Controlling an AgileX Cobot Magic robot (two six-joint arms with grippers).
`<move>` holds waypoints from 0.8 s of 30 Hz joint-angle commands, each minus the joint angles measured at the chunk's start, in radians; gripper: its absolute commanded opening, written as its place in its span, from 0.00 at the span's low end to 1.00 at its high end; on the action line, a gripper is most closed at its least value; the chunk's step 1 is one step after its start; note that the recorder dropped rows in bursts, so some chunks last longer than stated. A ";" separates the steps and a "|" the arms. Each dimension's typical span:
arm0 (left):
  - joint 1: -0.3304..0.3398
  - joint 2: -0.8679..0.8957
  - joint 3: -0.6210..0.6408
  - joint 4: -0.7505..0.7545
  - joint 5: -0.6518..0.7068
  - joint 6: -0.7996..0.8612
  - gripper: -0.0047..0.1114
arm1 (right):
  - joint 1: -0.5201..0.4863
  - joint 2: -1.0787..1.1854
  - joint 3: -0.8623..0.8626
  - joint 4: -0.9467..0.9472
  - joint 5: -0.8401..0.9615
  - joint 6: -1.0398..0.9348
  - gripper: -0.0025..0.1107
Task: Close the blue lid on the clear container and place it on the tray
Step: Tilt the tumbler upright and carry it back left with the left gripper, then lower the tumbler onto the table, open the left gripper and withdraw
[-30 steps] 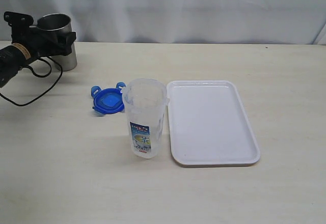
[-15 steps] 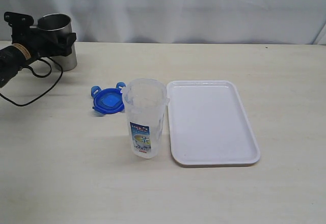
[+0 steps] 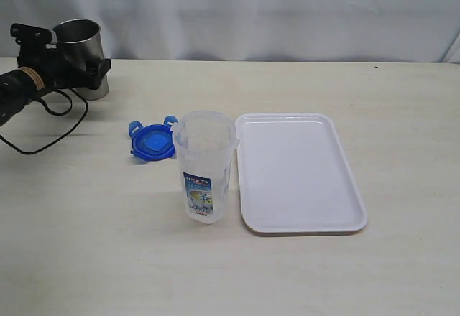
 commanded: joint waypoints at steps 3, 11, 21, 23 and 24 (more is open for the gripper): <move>0.003 -0.070 0.004 0.007 0.160 -0.080 0.95 | -0.002 -0.004 0.002 0.000 0.001 0.003 0.06; 0.003 -0.093 0.076 0.158 -0.003 -0.097 0.95 | -0.002 -0.004 0.002 0.000 0.001 0.003 0.06; 0.043 -0.165 0.209 0.138 -0.015 -0.110 0.95 | -0.002 -0.004 0.002 0.000 0.001 0.003 0.06; 0.060 -0.196 0.247 0.138 -0.015 -0.110 0.95 | -0.002 -0.004 0.002 0.000 0.001 0.003 0.06; 0.065 -0.206 0.261 0.141 -0.013 -0.110 0.95 | -0.002 -0.004 0.002 0.000 0.001 0.003 0.06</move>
